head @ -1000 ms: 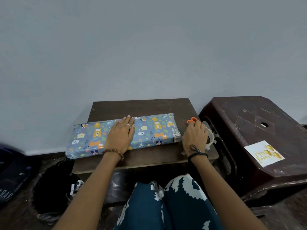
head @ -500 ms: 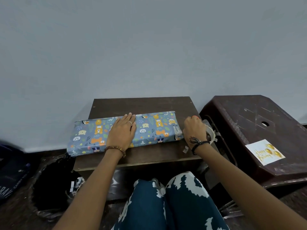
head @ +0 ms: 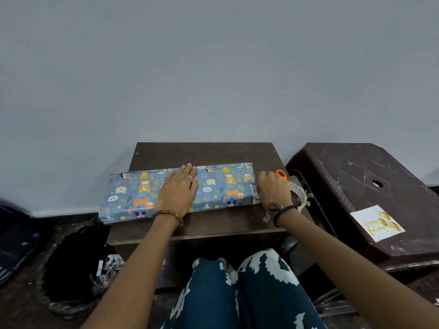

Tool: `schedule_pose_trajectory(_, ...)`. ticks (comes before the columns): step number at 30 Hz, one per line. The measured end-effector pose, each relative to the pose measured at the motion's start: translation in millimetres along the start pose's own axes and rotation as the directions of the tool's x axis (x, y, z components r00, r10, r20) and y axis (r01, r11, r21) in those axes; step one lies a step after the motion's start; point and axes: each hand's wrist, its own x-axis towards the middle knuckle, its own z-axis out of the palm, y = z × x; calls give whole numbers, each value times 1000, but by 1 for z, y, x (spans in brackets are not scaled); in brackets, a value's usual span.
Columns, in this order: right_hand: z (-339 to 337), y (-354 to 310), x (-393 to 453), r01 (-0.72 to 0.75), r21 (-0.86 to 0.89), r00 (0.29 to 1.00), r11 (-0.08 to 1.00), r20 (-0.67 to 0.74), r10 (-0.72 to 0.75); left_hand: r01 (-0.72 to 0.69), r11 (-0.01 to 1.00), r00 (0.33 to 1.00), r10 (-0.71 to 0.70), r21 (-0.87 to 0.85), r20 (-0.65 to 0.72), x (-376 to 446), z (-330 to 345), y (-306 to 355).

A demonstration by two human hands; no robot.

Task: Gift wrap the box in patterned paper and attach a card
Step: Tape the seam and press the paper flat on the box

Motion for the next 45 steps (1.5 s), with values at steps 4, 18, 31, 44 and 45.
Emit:
schedule_pose_trajectory(4,6,0,4,52,-2,998,999,18,-52,-2,1000,1000,2,12,1,-1,0,0)
schedule_pose_trajectory(18,25,9,9,286,-228,949,931,-66,-308,4,1000,1000,-4,19,20,-1,-1,1)
schedule_pose_trajectory(31,-7,1,18,68,-214,944,974,-301,-132,34,999,999,-35,-41,-32,-1,-6,4)
schedule_pose_trajectory(44,-44,-68,36,164,791,986,589,-135,-93,101,993,990,-106,-64,-97,-7,-9,8)
schedule_pose_trajectory(45,-43,-69,38,113,873,993,475,-87,-77,129,985,987,-139,-115,-85,-7,-10,9)
